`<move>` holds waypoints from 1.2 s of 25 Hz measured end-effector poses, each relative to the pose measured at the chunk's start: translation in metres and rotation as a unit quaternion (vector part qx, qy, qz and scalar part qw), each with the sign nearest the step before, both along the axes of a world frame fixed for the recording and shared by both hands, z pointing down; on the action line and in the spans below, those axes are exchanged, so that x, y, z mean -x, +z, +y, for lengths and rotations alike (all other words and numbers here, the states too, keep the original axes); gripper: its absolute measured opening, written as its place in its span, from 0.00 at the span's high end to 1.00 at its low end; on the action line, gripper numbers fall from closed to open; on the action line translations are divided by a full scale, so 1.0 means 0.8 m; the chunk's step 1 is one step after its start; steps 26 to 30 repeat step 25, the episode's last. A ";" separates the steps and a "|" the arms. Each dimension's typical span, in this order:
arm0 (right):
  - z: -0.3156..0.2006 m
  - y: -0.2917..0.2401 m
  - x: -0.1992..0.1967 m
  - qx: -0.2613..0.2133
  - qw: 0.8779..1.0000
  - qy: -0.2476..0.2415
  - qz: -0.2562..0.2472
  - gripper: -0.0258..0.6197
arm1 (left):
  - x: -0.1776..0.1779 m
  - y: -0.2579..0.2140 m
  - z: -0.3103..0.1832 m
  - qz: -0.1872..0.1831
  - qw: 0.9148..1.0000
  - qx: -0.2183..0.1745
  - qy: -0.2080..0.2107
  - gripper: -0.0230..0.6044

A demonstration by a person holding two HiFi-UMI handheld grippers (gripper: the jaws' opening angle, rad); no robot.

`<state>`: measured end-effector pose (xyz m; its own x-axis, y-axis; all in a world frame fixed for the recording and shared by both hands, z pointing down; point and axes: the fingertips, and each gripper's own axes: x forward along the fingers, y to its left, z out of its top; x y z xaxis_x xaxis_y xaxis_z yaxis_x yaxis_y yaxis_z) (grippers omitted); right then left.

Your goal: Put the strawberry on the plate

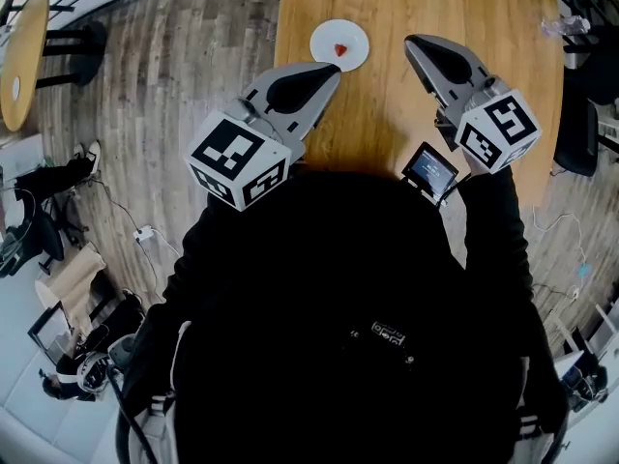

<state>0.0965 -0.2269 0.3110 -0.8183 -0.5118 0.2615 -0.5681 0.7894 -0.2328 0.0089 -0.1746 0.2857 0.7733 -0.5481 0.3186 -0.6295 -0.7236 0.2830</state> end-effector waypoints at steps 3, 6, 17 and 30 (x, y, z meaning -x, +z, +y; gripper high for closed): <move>0.020 -0.036 -0.017 -0.020 0.999 -0.007 -0.030 0.93 | -0.028 -0.009 -0.007 0.006 1.000 -0.012 0.020 0.96; 0.027 -0.039 -0.027 -0.024 0.999 0.003 -0.040 0.93 | -0.044 -0.008 -0.015 0.007 0.999 -0.016 0.043 0.96; 0.057 -0.030 -0.071 -0.011 0.997 0.051 -0.054 0.93 | -0.129 -0.009 0.002 0.019 0.994 -0.001 0.107 0.96; 0.055 -0.029 -0.071 -0.017 0.995 0.058 -0.078 0.93 | -0.128 -0.008 0.013 0.014 0.993 0.004 0.119 0.96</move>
